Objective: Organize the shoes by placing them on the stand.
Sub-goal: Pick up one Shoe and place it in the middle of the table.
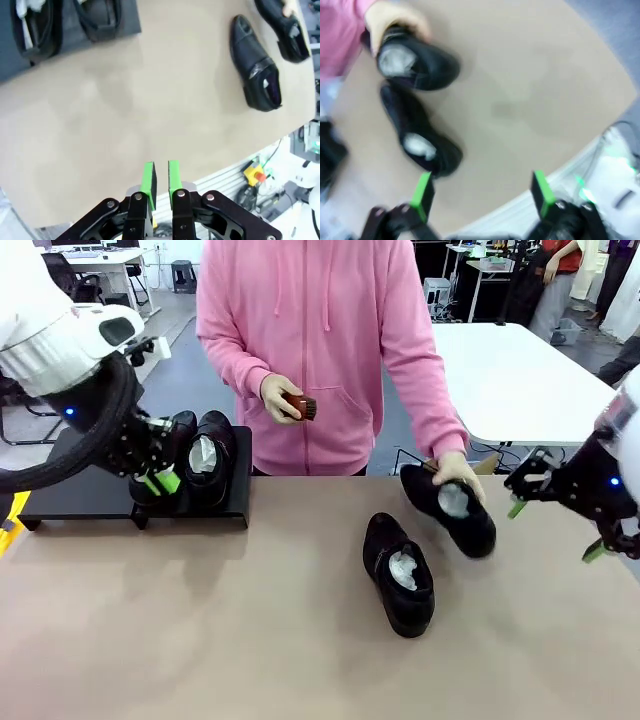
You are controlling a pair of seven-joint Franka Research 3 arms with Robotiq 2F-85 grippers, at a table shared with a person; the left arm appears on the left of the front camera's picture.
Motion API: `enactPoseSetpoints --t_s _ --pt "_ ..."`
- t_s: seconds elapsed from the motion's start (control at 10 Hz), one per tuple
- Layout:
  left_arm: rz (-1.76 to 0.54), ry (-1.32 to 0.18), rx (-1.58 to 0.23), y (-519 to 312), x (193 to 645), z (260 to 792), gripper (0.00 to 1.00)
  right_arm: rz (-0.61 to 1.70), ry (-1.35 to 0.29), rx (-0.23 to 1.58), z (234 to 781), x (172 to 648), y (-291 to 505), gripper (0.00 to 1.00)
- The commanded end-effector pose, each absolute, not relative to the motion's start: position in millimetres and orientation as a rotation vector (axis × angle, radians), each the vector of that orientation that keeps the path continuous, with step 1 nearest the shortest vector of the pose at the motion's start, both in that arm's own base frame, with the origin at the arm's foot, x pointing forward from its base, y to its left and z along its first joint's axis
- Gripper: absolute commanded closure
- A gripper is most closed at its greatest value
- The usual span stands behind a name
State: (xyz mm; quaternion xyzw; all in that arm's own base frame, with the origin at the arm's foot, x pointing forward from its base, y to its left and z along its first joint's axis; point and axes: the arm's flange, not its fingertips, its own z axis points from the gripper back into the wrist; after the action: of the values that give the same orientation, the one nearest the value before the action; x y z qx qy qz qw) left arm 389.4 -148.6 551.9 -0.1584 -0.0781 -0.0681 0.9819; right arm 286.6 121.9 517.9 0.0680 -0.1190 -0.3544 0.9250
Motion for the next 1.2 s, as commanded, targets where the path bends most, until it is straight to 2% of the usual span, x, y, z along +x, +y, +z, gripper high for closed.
enactPoseSetpoints --t_s 0.0,0.1,0.4,0.5,0.6,0.7,1.1 --pt "-0.128 -0.104 -0.274 -147.1 404.9 543.6 0.82 -0.571 -0.134 0.196 500.7 229.2 129.1 0.00" --pt "-0.137 -0.157 -0.319 -148.6 389.4 551.9 0.82 -0.520 -0.112 0.205 497.3 216.3 142.4 0.00" --pt "-0.137 -0.157 -0.319 -148.6 389.4 551.9 0.82 -0.417 -0.055 0.183 486.0 197.3 173.9 0.00" --pt "-0.137 -0.157 -0.319 -148.6 389.4 551.9 0.82 -0.398 -0.055 0.159 483.6 196.3 181.4 0.00" --pt "-0.137 -0.157 -0.319 -148.6 389.4 551.9 0.82 -0.496 -0.141 0.137 486.8 200.6 180.6 0.00" --pt "-0.137 -0.157 -0.319 -148.6 389.4 551.9 0.82 -0.436 -0.057 0.164 513.5 206.3 192.9 0.00" --pt "-0.137 -0.157 -0.319 -148.6 389.4 551.9 0.82 -0.430 -0.100 0.100 509.0 213.3 200.9 0.00"
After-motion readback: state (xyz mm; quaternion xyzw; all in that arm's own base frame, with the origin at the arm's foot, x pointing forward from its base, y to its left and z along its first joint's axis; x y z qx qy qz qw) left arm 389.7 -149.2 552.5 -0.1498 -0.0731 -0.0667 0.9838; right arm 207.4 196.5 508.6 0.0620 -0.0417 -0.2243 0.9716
